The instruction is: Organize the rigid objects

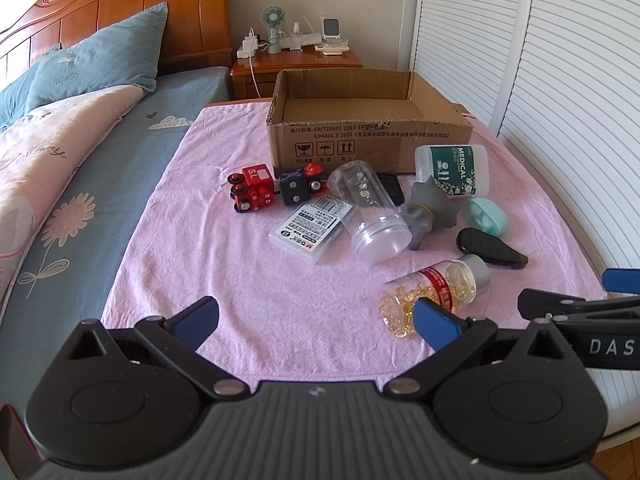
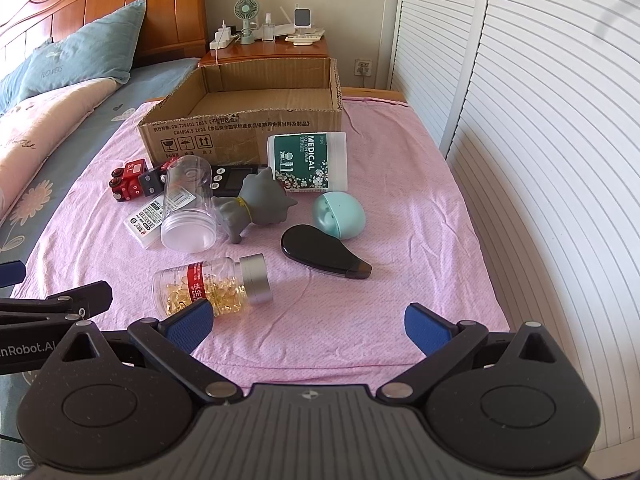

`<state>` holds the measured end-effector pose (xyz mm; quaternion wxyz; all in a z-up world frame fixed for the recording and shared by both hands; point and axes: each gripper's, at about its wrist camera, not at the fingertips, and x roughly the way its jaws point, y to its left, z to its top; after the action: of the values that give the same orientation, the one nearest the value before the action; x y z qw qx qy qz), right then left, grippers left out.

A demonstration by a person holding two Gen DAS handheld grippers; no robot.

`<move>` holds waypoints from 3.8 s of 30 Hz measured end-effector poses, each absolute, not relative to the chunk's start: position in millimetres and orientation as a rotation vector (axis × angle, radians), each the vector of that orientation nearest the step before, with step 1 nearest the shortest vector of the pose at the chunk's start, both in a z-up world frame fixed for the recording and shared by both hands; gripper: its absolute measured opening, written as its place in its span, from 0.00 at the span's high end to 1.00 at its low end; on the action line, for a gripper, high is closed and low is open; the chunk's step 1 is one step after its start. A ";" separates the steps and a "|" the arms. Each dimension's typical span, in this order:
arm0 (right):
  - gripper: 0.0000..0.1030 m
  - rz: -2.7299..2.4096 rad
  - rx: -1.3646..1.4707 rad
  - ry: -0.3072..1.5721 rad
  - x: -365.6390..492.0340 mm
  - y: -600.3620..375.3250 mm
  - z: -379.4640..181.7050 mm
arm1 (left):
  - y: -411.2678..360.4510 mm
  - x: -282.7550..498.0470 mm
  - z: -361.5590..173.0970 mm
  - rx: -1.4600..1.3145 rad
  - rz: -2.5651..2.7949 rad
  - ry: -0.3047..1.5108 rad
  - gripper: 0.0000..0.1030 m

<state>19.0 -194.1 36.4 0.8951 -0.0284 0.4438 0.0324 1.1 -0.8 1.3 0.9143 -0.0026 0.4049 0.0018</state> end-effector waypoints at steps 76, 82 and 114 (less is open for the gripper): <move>0.00 0.386 -0.437 0.842 60.7 -110.2 -25.5 | 81.4 43.1 -37.4 -0.068 0.070 0.911 0.01; 0.00 0.367 -0.385 0.897 70.9 -128.7 -30.3 | 81.7 52.7 -42.2 -0.066 0.044 0.920 0.01; 0.00 0.430 -0.261 0.950 64.7 -154.2 -43.5 | 91.6 101.6 -68.4 0.152 -0.298 0.890 0.01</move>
<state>64.7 -154.2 -43.5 0.8591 -0.1241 0.4523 0.2048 101.6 91.6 -68.4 0.8892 0.0730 0.4283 -0.1433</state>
